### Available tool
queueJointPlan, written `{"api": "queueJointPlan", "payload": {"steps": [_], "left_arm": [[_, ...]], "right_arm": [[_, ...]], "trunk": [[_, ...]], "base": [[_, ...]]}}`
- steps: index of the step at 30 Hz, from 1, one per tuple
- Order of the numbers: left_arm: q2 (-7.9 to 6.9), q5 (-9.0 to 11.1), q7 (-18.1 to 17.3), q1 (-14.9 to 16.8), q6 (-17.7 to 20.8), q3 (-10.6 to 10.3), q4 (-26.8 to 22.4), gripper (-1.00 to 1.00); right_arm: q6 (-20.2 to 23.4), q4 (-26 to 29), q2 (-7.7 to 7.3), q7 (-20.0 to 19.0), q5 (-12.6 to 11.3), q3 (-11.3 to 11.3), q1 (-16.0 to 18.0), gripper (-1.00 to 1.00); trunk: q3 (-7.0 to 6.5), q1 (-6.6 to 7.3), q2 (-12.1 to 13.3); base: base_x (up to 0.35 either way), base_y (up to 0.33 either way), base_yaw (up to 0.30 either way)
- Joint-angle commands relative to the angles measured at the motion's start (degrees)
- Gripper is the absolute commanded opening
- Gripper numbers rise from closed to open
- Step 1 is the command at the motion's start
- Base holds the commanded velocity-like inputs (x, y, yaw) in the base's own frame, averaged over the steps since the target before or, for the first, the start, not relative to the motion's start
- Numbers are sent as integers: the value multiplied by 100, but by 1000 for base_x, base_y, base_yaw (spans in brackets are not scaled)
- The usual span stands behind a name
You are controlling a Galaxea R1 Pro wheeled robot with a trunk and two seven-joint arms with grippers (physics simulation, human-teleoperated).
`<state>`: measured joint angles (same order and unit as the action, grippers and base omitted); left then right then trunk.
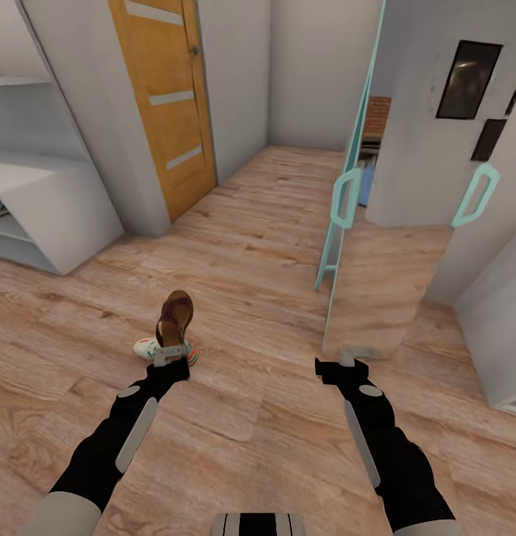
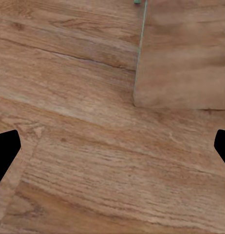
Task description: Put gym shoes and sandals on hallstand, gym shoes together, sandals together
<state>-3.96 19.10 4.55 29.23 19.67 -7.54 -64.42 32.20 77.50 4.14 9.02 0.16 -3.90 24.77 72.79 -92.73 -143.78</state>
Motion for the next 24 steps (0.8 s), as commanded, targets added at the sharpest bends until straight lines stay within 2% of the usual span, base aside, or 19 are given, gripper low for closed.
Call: {"api": "queueJointPlan", "payload": {"steps": [1,6,15,24], "left_arm": [[-5,41,37,3,28,-19,-9,-100],[0,41,37,2,28,-19,-9,-100],[9,41,37,3,28,-22,-9,-100],[10,41,37,3,28,-28,-9,-100]], "right_arm": [[32,7,-1,30,1,-10,2,100],[32,9,-1,30,2,-8,2,100],[32,6,-1,30,2,-7,2,100],[32,7,-1,30,2,-7,2,100]], "trunk": [[5,-2,-2],[4,-2,-2],[4,-2,-2],[4,-2,-2]], "base": [[314,-160,254],[211,-202,283],[26,-131,292],[0,-16,293]]}}
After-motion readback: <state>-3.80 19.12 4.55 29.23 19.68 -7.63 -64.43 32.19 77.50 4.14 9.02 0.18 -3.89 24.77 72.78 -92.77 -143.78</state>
